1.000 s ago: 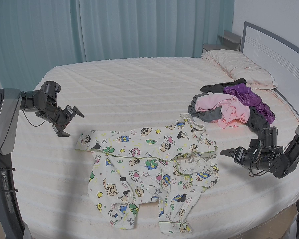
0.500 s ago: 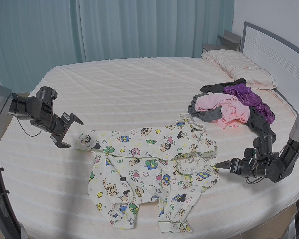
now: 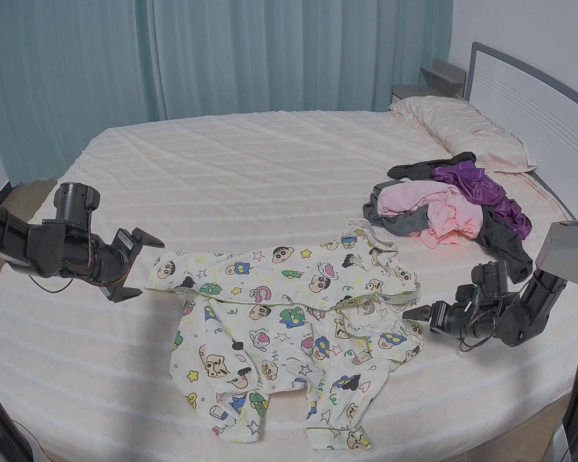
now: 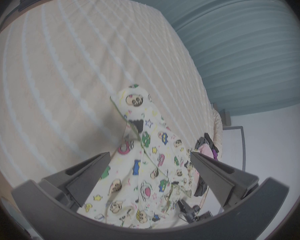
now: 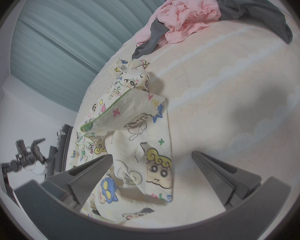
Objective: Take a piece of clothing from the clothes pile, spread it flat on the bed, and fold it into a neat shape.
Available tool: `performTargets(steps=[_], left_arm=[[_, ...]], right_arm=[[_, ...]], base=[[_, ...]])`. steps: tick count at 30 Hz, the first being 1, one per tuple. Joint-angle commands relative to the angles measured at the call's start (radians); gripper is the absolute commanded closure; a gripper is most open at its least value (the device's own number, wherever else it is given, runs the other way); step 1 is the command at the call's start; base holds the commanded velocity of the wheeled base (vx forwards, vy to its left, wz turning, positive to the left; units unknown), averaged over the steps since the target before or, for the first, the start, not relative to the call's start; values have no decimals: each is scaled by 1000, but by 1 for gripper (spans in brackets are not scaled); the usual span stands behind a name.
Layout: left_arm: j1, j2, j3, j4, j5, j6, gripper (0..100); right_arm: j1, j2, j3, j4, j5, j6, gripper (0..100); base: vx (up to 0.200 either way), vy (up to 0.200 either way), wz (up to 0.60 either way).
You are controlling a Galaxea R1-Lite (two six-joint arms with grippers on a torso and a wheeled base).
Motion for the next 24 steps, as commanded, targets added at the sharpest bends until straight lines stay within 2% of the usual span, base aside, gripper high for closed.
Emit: performTargets(steps=[1,7,9,10,14,24], left_arm=[[-39,-112,103,-9,-6,-30,0],[-39,-126,154,-23,-9,-54,0],[-39,-126,192,-72,-9,-67,0],[-40,-126,200,-83,-9,-70,0],[-40,-130,264,-175,-9,-93,0],[-62,-130,286,-186,-11,-137,0]], right_arm=[[12,33,-52,0,22,58,0],[32,34,-71,0,38,98,0],[41,47,-80,0,38,106,0],[41,50,-80,0,38,106,100],[29,48,-69,-2,34,108,100],[-37,8,9,-17,31,109,100]], base=[[0,0,0],[0,0,0],[0,0,0],[0,0,0],[0,0,0],[0,0,0]])
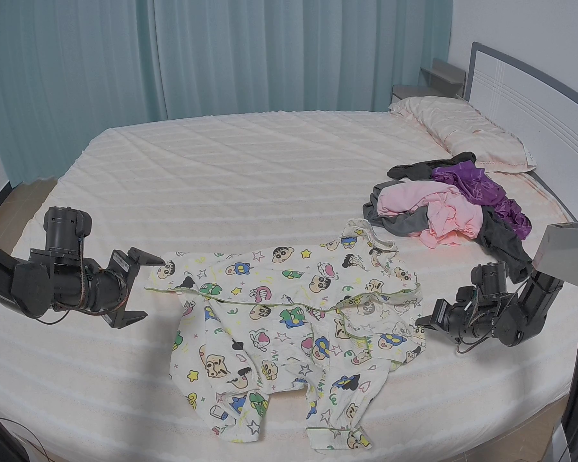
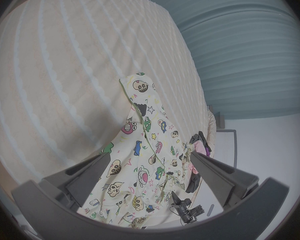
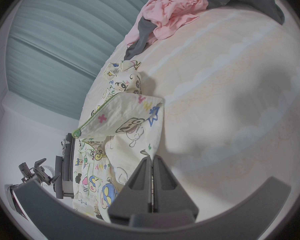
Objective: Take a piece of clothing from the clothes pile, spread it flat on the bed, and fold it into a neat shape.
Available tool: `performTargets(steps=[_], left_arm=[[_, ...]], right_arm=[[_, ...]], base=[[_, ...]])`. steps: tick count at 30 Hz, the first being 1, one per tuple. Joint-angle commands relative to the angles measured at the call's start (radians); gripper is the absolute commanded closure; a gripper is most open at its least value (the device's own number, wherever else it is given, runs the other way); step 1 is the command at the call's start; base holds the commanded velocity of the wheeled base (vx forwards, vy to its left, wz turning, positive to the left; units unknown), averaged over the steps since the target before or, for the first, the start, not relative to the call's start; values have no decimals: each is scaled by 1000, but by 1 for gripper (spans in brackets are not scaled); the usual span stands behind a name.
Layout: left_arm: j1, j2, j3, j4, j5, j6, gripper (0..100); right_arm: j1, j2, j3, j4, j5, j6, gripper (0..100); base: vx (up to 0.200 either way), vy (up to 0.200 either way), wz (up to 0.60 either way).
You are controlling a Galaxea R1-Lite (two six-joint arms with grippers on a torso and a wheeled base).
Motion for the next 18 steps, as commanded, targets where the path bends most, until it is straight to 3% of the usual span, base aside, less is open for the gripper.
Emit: performTargets(steps=[1,12,18], left_arm=[[-23,-1,23,-2,0,-2,0],[-85,-3,125,-75,1,13,0],[-102,-12,171,-77,0,38,0]], right_arm=[[-29,-47,50,-7,-1,-2,100],[-178,-242,177,-89,-3,-21,100],[-262,-245,207,-93,-1,-84,100]], base=[[0,0,0],[0,0,0],[0,0,0]])
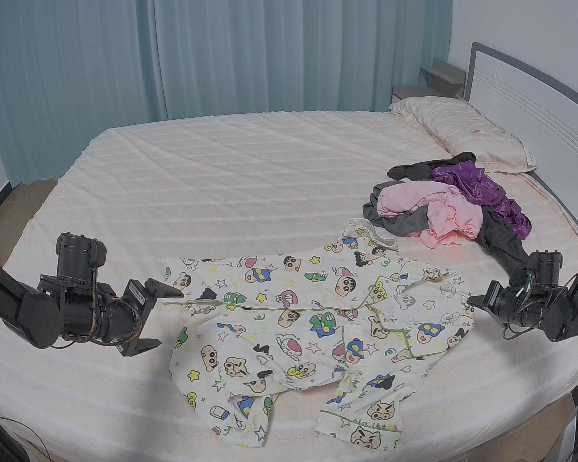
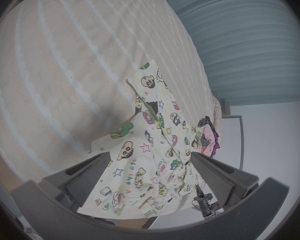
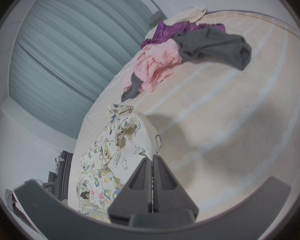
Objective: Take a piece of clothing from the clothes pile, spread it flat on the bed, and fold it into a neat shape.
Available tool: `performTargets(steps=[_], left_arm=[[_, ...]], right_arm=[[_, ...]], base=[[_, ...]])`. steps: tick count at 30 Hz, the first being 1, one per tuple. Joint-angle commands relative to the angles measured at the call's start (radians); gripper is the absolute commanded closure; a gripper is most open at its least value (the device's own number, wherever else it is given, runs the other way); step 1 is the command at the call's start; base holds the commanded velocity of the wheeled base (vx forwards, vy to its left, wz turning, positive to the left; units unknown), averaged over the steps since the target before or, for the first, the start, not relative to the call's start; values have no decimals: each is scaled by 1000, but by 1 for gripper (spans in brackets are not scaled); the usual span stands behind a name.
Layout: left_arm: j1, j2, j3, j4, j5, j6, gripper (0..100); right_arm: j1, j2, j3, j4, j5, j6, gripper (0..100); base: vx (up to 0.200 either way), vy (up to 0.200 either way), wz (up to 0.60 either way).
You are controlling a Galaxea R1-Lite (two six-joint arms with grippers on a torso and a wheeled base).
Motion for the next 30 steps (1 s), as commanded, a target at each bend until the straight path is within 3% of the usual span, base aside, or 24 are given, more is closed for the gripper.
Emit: performTargets(steps=[1,6,7,14,20,24,30], left_arm=[[-20,-8,40,0,-1,17,0],[-48,-11,87,2,-1,79,0],[-56,-14,100,5,-1,99,0],[-83,-22,132,6,3,119,0],[-85,-11,172,14,6,200,0],[-115,23,210,37,18,286,0],[-140,99,207,28,98,295,0]], right_arm=[[-47,-25,21,-2,1,-21,100],[-52,32,7,-6,-1,-34,100],[-59,46,-2,-17,-1,-34,0],[-69,37,26,-42,-2,-26,0],[-16,-56,128,-40,-6,-14,0],[56,-102,190,-42,-30,48,0],[96,-105,231,-43,-29,134,0]], base=[[0,0,0],[0,0,0],[0,0,0],[0,0,0],[0,0,0],[0,0,0],[0,0,0]])
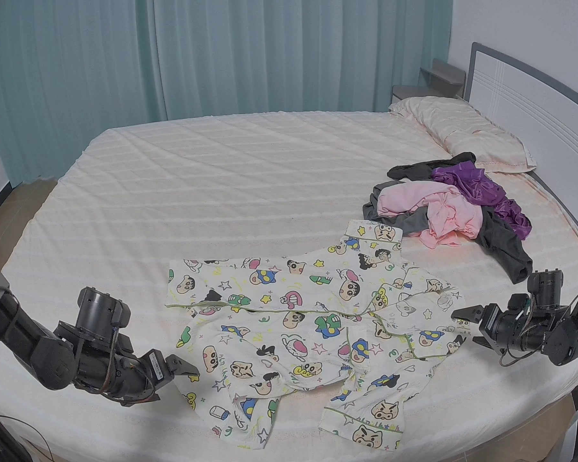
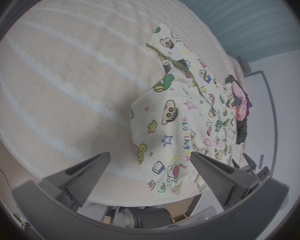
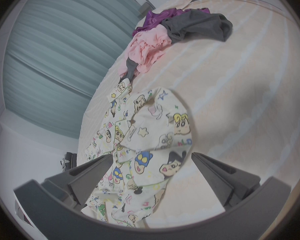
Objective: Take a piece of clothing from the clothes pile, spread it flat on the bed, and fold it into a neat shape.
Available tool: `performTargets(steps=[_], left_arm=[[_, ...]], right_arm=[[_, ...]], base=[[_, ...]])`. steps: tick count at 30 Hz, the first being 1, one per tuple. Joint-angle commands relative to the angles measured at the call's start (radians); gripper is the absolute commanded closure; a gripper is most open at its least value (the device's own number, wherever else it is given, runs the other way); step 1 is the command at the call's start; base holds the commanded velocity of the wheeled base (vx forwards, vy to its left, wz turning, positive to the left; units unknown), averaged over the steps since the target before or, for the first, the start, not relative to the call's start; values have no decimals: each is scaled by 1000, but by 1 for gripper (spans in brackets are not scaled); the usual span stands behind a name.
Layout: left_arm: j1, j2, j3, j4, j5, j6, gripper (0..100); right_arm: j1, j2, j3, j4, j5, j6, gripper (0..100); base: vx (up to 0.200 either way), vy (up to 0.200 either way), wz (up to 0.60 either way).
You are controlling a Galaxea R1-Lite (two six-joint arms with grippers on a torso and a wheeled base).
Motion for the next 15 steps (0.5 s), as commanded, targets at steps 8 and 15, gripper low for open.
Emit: performTargets(steps=[8,15], left_arm=[[-87,137,-11,-39,72,-21,0],[-89,237,-17,-205,144,-69,0]], right_arm=[[48,-23,97,-72,2,40,0],[89,-17,145,-203,-1,72,0]], base=[[0,0,0],[0,0,0]])
